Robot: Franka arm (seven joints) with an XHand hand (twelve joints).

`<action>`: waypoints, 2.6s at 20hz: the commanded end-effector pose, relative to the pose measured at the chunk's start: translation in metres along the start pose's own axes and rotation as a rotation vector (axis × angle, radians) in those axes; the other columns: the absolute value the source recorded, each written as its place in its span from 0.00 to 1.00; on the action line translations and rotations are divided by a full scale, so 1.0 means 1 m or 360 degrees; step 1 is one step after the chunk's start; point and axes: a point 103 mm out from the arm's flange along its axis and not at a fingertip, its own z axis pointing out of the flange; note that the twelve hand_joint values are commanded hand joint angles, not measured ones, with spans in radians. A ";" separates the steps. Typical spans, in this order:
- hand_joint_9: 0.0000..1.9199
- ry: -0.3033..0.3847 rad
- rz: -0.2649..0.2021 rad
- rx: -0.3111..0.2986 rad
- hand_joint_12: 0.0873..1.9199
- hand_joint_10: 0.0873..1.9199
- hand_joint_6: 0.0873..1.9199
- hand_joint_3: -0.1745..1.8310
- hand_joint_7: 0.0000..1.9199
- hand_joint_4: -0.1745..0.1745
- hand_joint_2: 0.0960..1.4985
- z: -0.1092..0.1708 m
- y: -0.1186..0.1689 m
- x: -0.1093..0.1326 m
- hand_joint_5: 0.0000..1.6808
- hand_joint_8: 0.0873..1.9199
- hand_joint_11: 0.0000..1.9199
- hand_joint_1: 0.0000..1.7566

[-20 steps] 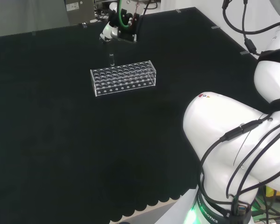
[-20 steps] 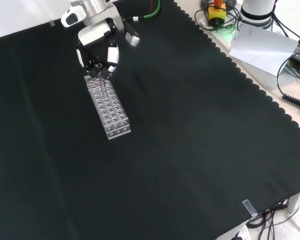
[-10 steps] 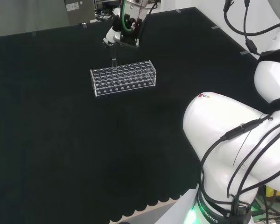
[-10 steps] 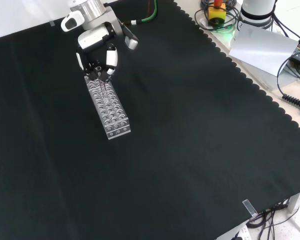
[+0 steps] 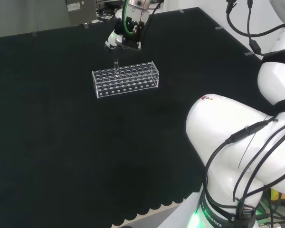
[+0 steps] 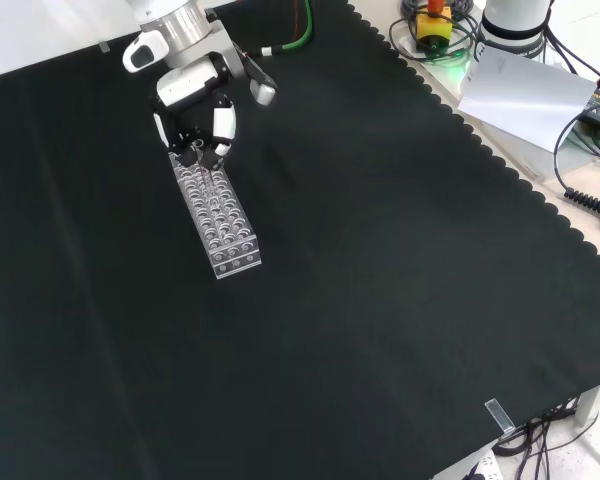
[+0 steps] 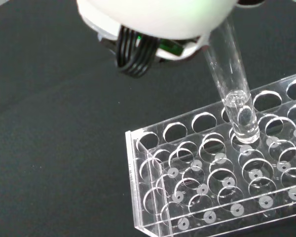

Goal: Put the test tube back in the rack.

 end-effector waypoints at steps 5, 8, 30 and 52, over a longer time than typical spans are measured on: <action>0.85 0.0019 0.0005 0.0036 0.44 0.34 0.21 0.43 0.90 0.00 0.37 0.009 0.002 -0.008 0.82 0.22 0.68 0.70; 0.85 0.0012 0.0008 0.0046 0.44 0.34 0.21 0.43 0.90 0.00 0.37 0.012 0.003 -0.009 0.82 0.22 0.68 0.70; 0.85 -0.0009 0.0018 0.0141 0.44 0.34 0.21 0.43 0.90 0.00 0.36 0.040 0.018 -0.019 0.82 0.22 0.68 0.70; 0.79 0.0057 -0.0001 0.0367 0.52 0.36 0.26 0.41 0.85 0.00 0.39 0.057 0.026 -0.027 0.79 0.22 0.66 0.69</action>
